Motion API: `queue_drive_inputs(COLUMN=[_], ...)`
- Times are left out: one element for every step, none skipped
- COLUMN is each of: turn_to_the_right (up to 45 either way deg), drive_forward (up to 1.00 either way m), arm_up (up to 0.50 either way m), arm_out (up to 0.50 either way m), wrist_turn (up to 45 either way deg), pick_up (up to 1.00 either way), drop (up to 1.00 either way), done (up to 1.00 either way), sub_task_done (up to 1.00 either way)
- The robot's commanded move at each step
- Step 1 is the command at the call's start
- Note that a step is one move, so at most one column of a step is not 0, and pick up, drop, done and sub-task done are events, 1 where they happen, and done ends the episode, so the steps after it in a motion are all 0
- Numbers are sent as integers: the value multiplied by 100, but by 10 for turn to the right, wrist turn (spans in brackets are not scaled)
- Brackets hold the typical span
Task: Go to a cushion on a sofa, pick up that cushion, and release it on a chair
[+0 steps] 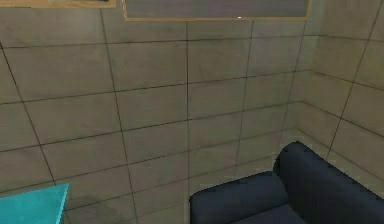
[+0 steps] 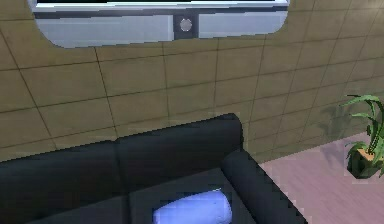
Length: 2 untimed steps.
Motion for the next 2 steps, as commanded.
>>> queue_drive_inputs(turn_to_the_right=[0, 0], drive_forward=[0, 0], arm_up=[0, 0], arm_out=[20, 0], wrist_turn=[0, 450], pick_up=[0, 0], drop=[0, 0], done=[0, 0], sub_task_done=[0, 0])
